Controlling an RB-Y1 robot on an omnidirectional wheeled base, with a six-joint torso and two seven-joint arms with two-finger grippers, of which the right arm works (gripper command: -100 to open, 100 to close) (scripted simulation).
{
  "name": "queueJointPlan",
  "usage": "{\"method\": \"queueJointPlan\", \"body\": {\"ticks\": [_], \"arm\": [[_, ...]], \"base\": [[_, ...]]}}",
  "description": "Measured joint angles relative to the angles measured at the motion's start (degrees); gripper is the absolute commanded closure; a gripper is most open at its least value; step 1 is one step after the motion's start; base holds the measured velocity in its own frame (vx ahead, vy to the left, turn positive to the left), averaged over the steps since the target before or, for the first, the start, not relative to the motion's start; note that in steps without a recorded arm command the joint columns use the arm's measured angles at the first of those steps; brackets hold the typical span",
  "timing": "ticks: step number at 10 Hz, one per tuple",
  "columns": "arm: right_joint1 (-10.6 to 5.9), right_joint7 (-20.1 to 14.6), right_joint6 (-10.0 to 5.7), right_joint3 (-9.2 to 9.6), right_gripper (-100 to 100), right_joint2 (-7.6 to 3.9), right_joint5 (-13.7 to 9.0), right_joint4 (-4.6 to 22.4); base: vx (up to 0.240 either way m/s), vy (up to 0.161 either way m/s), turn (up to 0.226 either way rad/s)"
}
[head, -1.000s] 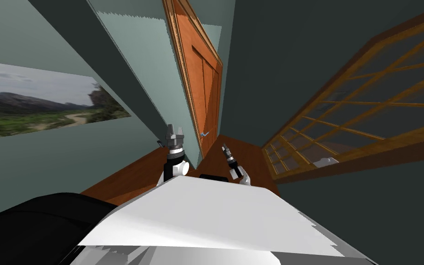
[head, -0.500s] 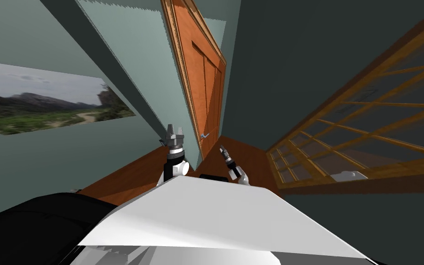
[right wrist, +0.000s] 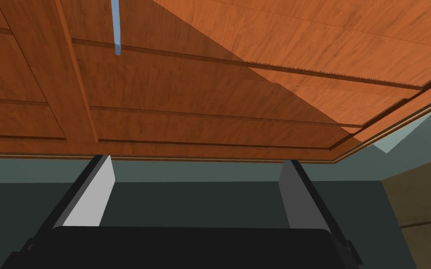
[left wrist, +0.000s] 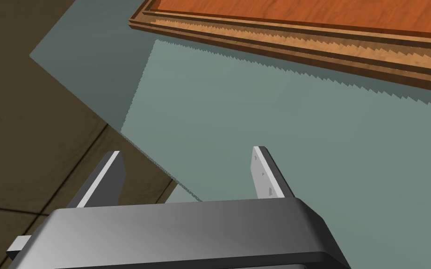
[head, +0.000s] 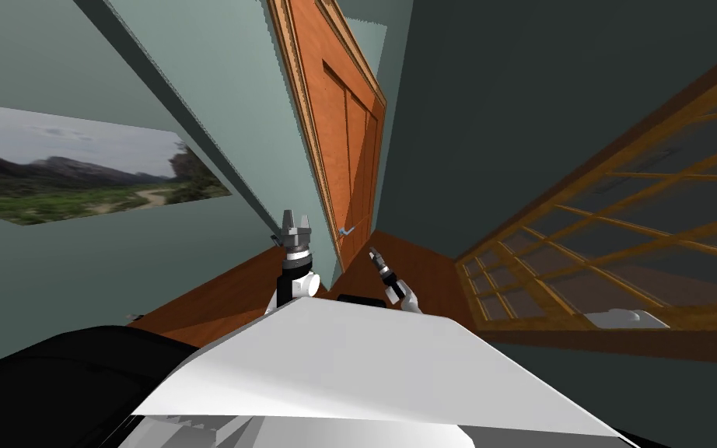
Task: Push the door open
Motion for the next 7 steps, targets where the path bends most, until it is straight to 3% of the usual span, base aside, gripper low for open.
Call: {"method": "queueJointPlan", "body": {"ticks": [7], "arm": [[-4.19, -2.0, -2.75, 1.62, -100, 1.1, 2.0, 9.3]], "base": [[0.099, -0.038, 0.084]]}}
